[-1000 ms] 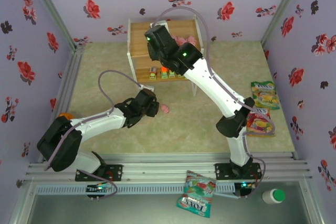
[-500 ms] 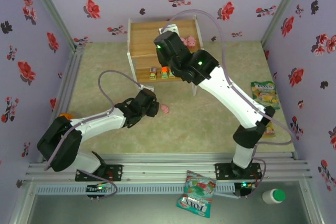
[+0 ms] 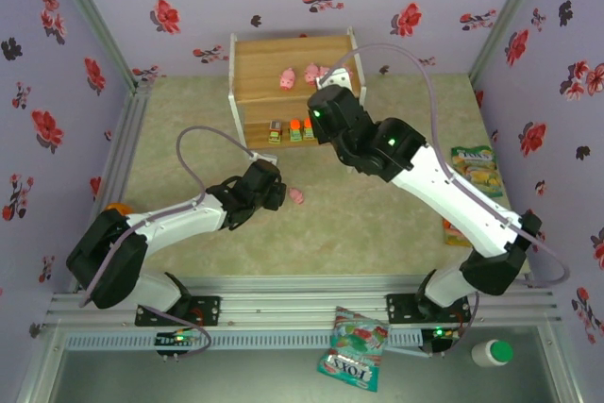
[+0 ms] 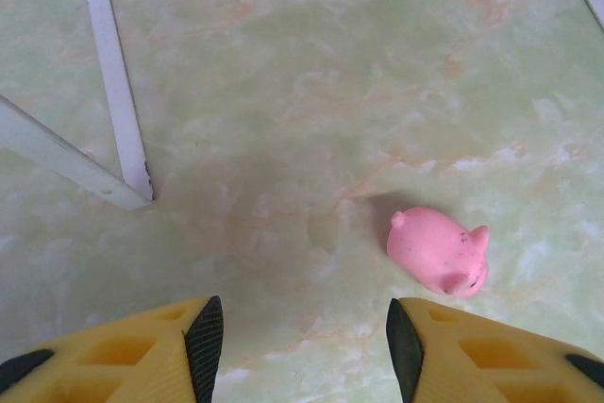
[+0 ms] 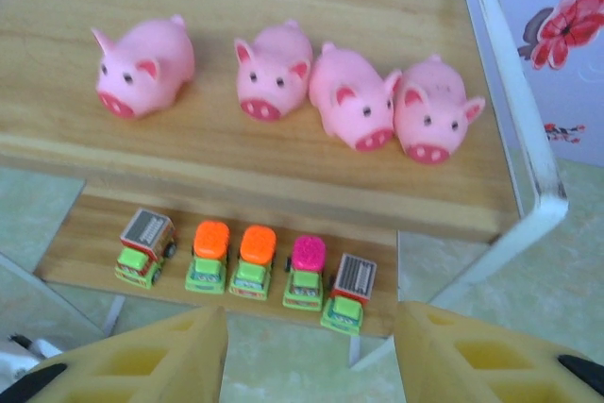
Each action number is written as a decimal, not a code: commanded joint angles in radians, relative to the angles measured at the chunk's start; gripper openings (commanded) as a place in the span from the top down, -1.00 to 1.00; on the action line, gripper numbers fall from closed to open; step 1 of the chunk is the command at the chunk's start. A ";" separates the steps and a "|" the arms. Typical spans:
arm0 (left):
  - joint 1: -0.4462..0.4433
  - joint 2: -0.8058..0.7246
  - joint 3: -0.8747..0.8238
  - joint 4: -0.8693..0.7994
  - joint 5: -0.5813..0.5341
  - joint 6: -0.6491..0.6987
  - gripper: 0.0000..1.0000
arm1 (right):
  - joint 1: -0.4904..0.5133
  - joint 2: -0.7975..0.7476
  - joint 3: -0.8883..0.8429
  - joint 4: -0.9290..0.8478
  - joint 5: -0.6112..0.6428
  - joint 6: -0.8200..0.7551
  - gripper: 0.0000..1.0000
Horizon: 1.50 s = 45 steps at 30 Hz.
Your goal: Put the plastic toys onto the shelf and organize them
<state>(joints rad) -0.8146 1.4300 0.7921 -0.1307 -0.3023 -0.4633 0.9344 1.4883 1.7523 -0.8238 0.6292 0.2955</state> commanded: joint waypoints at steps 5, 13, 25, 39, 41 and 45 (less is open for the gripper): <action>-0.008 -0.028 -0.004 0.023 -0.022 0.023 -0.08 | 0.006 -0.134 -0.223 0.085 0.024 0.036 -0.09; -0.007 -0.036 -0.023 0.047 -0.046 0.030 -0.08 | 0.001 -0.247 -0.440 0.146 0.008 0.075 -0.19; -0.034 -0.014 0.000 0.033 -0.086 -0.022 -0.09 | -0.053 -0.318 -0.705 0.265 -0.110 0.096 -0.28; -0.164 0.063 0.104 -0.069 -0.222 -0.203 -0.11 | -0.111 -0.315 -0.921 0.410 -0.175 0.082 -0.34; -0.182 0.087 0.131 -0.088 -0.240 -0.232 -0.12 | -0.132 -0.319 -0.946 0.423 -0.166 0.091 -0.34; -0.215 0.144 0.193 -0.161 -0.303 -0.339 -0.10 | -0.194 -0.344 -1.009 0.474 -0.194 0.098 -0.34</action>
<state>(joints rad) -1.0122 1.5425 0.9337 -0.2131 -0.5198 -0.6949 0.7773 1.1767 0.7792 -0.4072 0.4534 0.3756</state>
